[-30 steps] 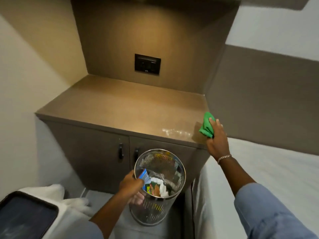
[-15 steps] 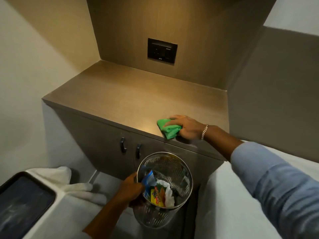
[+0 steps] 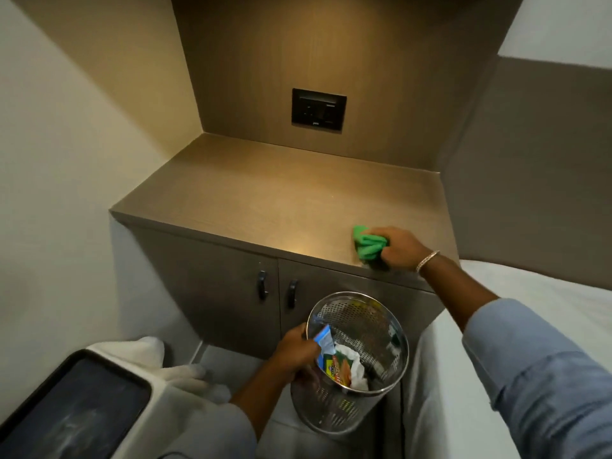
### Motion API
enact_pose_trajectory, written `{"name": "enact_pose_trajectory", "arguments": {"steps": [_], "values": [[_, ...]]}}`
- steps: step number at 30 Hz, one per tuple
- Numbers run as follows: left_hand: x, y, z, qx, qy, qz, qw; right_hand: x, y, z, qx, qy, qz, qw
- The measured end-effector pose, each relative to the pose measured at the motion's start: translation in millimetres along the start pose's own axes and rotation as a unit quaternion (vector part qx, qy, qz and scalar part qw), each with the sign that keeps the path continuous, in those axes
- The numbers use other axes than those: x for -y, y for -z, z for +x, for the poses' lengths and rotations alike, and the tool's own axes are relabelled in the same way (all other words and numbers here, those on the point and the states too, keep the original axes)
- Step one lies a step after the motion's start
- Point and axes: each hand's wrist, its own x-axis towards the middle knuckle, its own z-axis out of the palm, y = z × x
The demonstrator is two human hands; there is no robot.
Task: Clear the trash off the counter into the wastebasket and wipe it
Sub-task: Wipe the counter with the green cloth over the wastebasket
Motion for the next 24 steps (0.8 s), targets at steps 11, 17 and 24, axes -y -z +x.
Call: {"name": "enact_pose_trajectory", "arguments": {"steps": [11, 17, 24], "values": [[-2, 34, -3, 0.046, -0.028, 0.013, 0.998, 37, -98, -137, 0.062, 0.075, -0.086, 0.991], [-2, 52, -12, 0.055, -0.050, -0.005, 0.997, 65, -66, -137, -0.056, 0.028, -0.007, 0.998], [14, 116, -24, 0.064, -0.032, -0.030, 0.997, 107, -33, -92, -0.053, 0.110, 0.182, 0.976]]}}
